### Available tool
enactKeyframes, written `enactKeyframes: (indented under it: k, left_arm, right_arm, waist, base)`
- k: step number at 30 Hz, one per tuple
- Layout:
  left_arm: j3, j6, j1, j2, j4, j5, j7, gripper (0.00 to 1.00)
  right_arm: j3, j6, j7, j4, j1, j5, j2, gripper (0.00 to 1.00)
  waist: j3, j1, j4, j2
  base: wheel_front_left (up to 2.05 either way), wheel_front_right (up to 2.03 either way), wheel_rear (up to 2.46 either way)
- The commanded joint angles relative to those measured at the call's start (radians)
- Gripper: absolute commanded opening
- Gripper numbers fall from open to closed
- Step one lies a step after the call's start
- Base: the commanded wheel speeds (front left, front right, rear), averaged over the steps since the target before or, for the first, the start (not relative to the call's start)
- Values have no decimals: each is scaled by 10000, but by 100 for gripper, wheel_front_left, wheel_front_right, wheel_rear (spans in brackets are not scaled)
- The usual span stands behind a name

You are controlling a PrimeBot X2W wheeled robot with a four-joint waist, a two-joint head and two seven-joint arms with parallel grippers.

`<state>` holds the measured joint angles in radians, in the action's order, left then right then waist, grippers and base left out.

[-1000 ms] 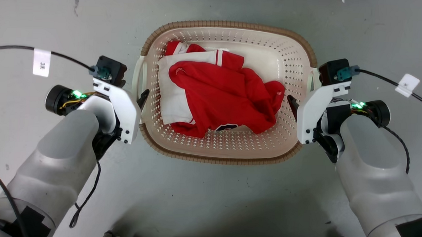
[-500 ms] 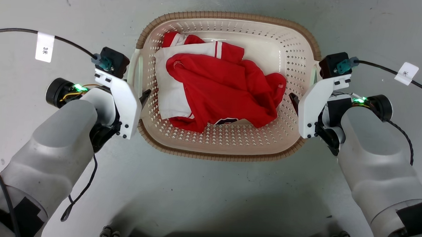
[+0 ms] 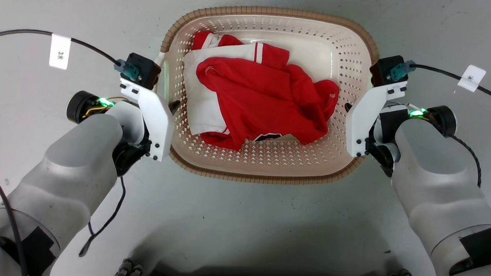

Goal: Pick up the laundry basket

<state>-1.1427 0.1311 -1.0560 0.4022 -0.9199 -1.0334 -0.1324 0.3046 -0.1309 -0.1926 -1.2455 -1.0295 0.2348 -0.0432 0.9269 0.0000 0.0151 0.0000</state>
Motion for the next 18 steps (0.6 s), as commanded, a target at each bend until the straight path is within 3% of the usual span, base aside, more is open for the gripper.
enactKeyframes:
  k: [1, 9, 18]
  left_arm:
    - [-145, -23, -108, 178, -69, -31, 16, 0]
    - [-723, -20, -24, 330, 104, -744, -147, 0]
    - [-1136, -20, 412, 754, 546, -1757, -1317, 0]
  right_arm:
    - [48, 3, 43, -109, -124, -191, -123, 0]
    - [-41, 5, -232, -311, 25, -474, -141, 0]
    - [111, 6, -1711, -420, 353, -520, -169, 0]
  waist:
    - [-2, 0, -6, 0]
    - [-377, 0, -9, 0]
    - [-1803, 0, -105, 0]
  base:
    - [0, 0, 0]
    - [0, 0, 0]
    - [0, 0, 0]
